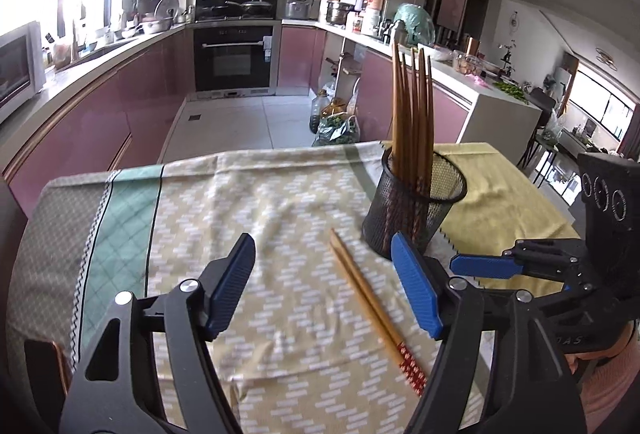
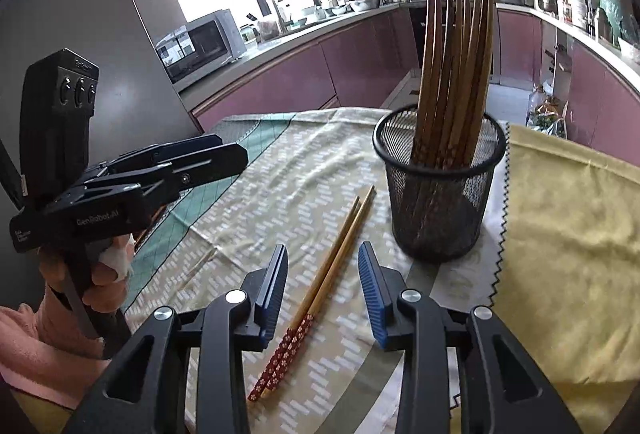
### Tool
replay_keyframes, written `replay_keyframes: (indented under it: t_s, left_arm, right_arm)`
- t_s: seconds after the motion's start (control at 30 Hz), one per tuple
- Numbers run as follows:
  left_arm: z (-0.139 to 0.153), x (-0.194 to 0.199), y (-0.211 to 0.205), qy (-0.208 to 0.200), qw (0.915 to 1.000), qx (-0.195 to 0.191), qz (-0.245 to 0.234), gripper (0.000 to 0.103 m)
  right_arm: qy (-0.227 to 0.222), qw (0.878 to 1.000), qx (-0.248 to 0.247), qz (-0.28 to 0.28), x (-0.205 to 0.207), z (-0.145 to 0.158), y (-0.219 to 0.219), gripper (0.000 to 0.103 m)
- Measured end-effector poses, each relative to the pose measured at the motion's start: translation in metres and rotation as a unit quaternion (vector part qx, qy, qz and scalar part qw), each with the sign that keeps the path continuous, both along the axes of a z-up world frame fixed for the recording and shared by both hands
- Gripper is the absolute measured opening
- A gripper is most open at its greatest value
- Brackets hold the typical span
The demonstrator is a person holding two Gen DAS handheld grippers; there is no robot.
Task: Organize utensils
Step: 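Return both open grippers to the last two chopsticks on the cloth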
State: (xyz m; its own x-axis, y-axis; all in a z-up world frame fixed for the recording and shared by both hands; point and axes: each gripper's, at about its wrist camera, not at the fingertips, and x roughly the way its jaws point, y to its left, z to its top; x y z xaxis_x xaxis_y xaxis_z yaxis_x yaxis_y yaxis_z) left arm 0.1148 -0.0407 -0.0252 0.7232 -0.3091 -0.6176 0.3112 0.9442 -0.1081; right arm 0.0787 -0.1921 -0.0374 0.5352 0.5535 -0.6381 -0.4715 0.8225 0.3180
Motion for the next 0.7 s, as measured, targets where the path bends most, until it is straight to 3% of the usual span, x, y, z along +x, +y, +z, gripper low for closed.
replay_keyframes:
  t_s: [0.37,0.7]
  left_arm:
    - [-0.029,-0.019,0.013,0.028,0.9991,0.011,0.029,0.079]
    - [-0.04,-0.022,0.017,0.045,0.9984,0.008,0.034,0.079]
  right_arm:
    - [0.036,0.998,-0.049,-0.002,-0.012,-0.041,0.026,0.035]
    - [0.045,0.997,-0.066,-0.012,-0.013,-0.052,0.029,0.034]
